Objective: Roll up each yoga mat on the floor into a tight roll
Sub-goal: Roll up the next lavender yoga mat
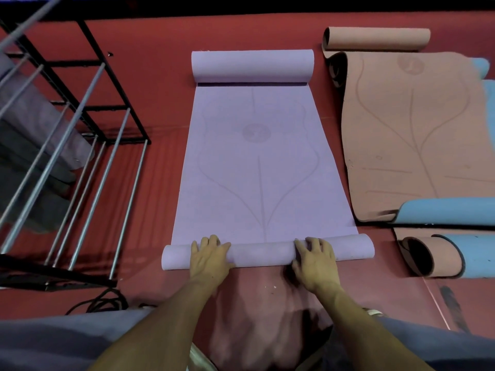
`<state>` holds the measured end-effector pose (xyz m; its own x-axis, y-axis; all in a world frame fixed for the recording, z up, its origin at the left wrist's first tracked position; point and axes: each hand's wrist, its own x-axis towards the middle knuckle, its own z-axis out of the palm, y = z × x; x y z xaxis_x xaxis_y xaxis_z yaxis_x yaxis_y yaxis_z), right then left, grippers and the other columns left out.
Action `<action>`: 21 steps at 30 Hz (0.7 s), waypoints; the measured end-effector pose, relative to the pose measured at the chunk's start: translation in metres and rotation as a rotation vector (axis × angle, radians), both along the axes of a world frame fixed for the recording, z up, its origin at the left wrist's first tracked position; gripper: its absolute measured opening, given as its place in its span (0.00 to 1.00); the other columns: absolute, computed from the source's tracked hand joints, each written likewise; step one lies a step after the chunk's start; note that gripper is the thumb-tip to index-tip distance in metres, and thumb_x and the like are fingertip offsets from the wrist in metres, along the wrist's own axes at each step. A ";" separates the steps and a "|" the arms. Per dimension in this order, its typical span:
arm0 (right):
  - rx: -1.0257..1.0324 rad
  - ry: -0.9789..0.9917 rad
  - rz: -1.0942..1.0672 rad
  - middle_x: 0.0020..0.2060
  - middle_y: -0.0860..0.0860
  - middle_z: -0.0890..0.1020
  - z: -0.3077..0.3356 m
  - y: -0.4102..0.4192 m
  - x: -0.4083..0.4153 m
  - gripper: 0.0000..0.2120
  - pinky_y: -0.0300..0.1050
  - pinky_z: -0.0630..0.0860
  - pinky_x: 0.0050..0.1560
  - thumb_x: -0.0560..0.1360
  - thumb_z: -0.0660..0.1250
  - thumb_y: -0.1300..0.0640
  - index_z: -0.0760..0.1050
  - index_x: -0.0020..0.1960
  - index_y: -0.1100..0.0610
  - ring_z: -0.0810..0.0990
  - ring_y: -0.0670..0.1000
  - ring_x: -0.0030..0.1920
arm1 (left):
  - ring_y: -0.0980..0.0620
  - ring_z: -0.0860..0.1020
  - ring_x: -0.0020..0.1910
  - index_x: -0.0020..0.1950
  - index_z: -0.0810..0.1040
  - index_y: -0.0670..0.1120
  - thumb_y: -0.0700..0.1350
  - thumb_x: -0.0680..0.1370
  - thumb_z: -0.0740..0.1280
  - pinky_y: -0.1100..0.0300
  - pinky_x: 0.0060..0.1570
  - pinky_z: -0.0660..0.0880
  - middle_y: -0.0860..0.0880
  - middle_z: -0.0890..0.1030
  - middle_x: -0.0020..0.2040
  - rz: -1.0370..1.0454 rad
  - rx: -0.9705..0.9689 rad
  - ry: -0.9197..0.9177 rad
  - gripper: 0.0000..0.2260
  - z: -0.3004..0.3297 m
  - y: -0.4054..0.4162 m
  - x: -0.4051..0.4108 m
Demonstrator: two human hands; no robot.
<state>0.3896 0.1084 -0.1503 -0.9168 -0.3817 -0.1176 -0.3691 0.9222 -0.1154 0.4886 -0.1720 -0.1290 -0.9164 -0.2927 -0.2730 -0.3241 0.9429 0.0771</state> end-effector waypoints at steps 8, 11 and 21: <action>0.124 -0.046 0.000 0.69 0.55 0.77 -0.003 -0.005 -0.009 0.26 0.65 0.62 0.76 0.72 0.71 0.63 0.72 0.70 0.60 0.68 0.63 0.76 | 0.45 0.79 0.61 0.60 0.80 0.50 0.56 0.75 0.71 0.43 0.69 0.67 0.51 0.83 0.57 -0.007 0.033 0.106 0.17 -0.006 0.001 -0.001; 0.165 -0.005 -0.010 0.68 0.61 0.77 -0.008 -0.010 -0.006 0.27 0.70 0.66 0.72 0.67 0.73 0.66 0.77 0.66 0.61 0.71 0.69 0.72 | 0.40 0.77 0.62 0.57 0.83 0.50 0.64 0.67 0.69 0.33 0.71 0.58 0.43 0.80 0.61 -0.033 -0.056 0.062 0.25 -0.011 -0.002 0.000; 0.220 0.065 0.040 0.51 0.55 0.78 -0.001 -0.006 -0.017 0.24 0.58 0.73 0.56 0.70 0.75 0.59 0.74 0.64 0.60 0.74 0.61 0.53 | 0.47 0.79 0.49 0.57 0.79 0.51 0.48 0.67 0.79 0.51 0.56 0.75 0.53 0.82 0.48 -0.044 -0.014 0.103 0.20 -0.015 -0.015 -0.006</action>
